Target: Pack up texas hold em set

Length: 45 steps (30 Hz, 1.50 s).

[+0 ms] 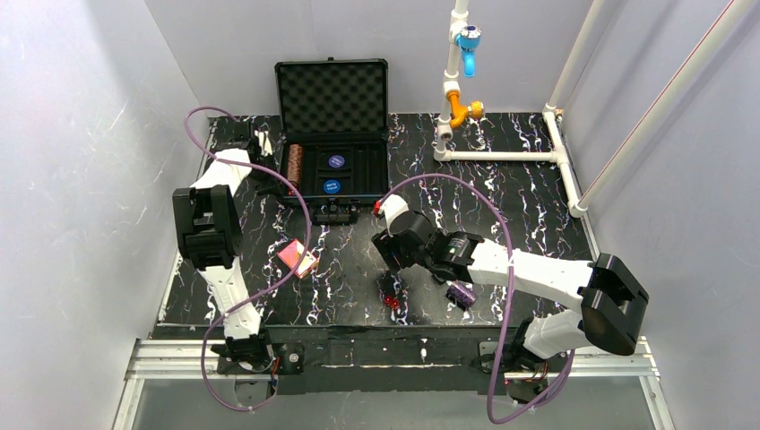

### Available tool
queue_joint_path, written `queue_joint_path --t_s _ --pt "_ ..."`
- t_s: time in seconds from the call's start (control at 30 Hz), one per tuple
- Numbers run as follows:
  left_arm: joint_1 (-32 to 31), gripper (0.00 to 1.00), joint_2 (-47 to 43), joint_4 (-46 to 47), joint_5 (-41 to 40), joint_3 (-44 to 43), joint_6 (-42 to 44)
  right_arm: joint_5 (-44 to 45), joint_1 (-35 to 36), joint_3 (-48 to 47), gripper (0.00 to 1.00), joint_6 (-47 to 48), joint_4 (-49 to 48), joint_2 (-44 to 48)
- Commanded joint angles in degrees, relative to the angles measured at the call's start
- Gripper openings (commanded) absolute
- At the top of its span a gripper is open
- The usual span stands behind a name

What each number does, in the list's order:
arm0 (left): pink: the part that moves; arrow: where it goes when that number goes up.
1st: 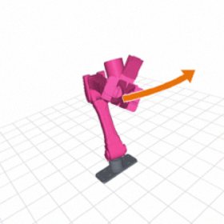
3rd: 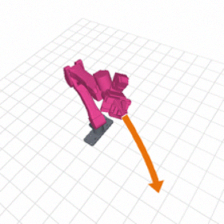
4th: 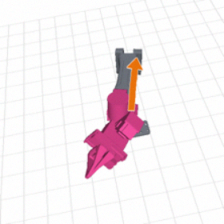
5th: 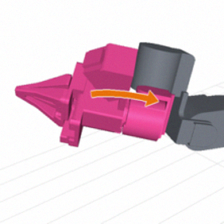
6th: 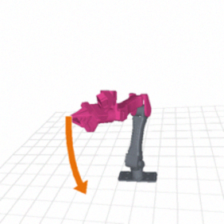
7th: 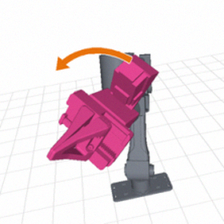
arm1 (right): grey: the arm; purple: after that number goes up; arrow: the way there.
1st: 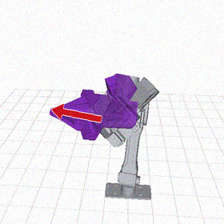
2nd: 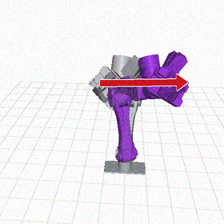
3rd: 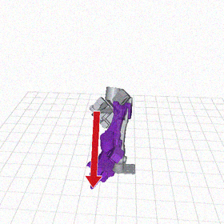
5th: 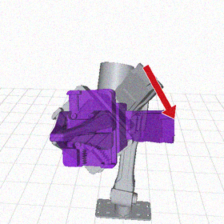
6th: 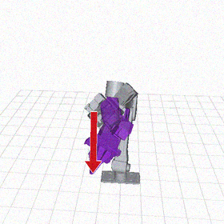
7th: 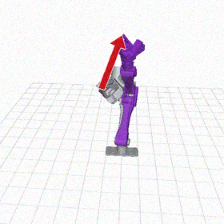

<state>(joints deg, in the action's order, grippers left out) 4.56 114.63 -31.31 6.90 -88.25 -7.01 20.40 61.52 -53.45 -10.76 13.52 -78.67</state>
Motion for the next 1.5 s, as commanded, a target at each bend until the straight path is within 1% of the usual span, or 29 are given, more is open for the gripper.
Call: queue_joint_path --t_s 0.0,0.3,0.73,0.9,1.0,1.07,1.33,1.47 --pt "0.82 0.00 -5.77 -5.03 -8.88 4.12 -1.99 0.08 -0.26 -0.90 0.47 -0.06 -3.19 1.94" --pt "1.17 0.00 -17.75 -6.73 -15.05 14.28 -7.99 -1.89 -0.30 -1.02 0.47 -0.10 -4.55 2.57" --pt "1.35 0.00 -32.83 -7.71 -18.42 30.87 -18.84 -3.78 -0.34 -0.33 0.47 -0.44 -6.80 2.06" --pt "1.03 0.00 -37.66 -6.70 -19.40 36.45 -22.41 -4.26 -0.34 -0.27 0.47 -0.64 -7.51 1.90" --pt "0.35 0.00 -37.76 -5.19 -21.29 38.05 -23.79 -4.69 -0.34 -0.30 0.47 -0.75 -8.10 1.54" --pt "0.28 0.00 -36.03 -3.45 -22.33 38.21 -24.49 -4.96 -0.34 -0.61 0.47 -0.88 -8.16 1.14" --pt "0.35 0.00 -27.73 0.11 -27.96 31.96 -23.67 -4.09 -0.36 -1.95 0.47 -0.31 -6.96 0.93" --pt "0.29 0.00 -23.38 1.13 -27.08 30.51 -23.58 -3.80 -0.34 -1.96 0.47 -0.22 -7.18 0.35"
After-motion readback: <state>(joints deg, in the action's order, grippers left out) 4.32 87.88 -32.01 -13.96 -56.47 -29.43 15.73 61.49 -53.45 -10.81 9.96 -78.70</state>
